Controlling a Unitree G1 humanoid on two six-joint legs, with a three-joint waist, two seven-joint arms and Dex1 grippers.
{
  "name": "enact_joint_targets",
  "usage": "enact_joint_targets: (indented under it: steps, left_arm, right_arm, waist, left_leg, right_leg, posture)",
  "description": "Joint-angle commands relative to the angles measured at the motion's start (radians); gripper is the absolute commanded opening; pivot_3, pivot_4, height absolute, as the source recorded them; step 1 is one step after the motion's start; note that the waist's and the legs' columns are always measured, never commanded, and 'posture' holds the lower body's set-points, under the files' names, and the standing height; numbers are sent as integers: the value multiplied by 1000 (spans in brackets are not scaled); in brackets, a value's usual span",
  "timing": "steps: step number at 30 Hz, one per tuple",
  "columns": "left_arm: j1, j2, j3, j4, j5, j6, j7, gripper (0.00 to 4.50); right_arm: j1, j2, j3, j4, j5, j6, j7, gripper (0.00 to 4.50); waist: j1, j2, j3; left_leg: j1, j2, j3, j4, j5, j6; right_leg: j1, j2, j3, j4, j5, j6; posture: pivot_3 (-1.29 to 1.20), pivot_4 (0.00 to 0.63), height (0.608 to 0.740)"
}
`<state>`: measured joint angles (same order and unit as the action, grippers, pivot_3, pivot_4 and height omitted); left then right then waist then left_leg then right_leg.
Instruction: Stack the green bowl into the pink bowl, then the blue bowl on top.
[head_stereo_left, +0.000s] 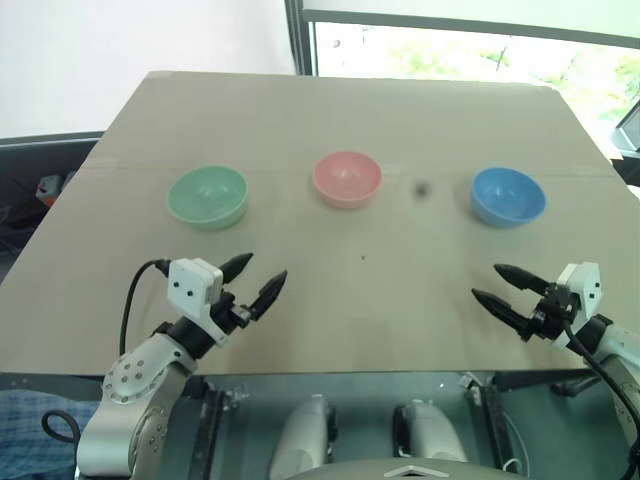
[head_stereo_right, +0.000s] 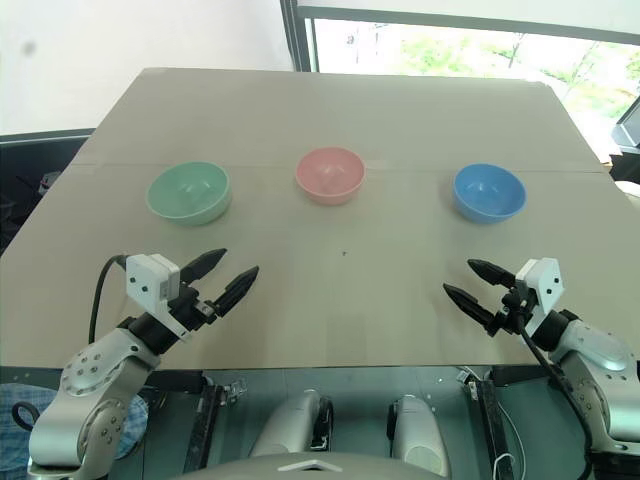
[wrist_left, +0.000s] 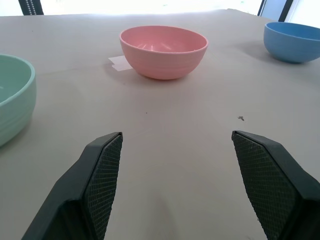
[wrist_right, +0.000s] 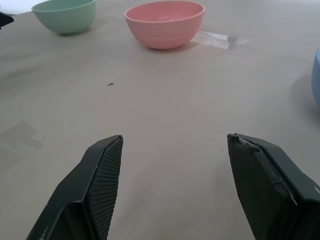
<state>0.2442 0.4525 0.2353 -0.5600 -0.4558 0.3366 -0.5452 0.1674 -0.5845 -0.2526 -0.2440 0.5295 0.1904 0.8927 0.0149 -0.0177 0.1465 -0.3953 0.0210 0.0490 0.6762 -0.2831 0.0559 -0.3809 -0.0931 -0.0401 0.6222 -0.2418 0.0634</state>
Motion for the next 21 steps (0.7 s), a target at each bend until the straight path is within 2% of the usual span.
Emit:
enact_joint_targets:
  steps: [1, 21]
  left_arm:
    - [-16, -2, 12, -23, -10, -19, 5, 3703]
    - [-48, 6, -11, -6, -29, -5, -19, 3703]
  right_arm:
    - [-8, -6, -29, -25, 16, -16, 2, 3495]
    - [6, 7, -27, -61, 17, -16, -33, 3495]
  waist:
    - [0, 0, 0]
    - [0, 0, 0]
  left_leg:
    - [0, 0, 0, 0, 0, 0]
    - [0, 0, 0, 0, 0, -1]
  right_leg:
    - [0, 0, 0, 0, 0, 0]
    - [0, 2, -2, 0, 0, 0]
  posture:
    - [0, 150, 740]
    - [0, 150, 740]
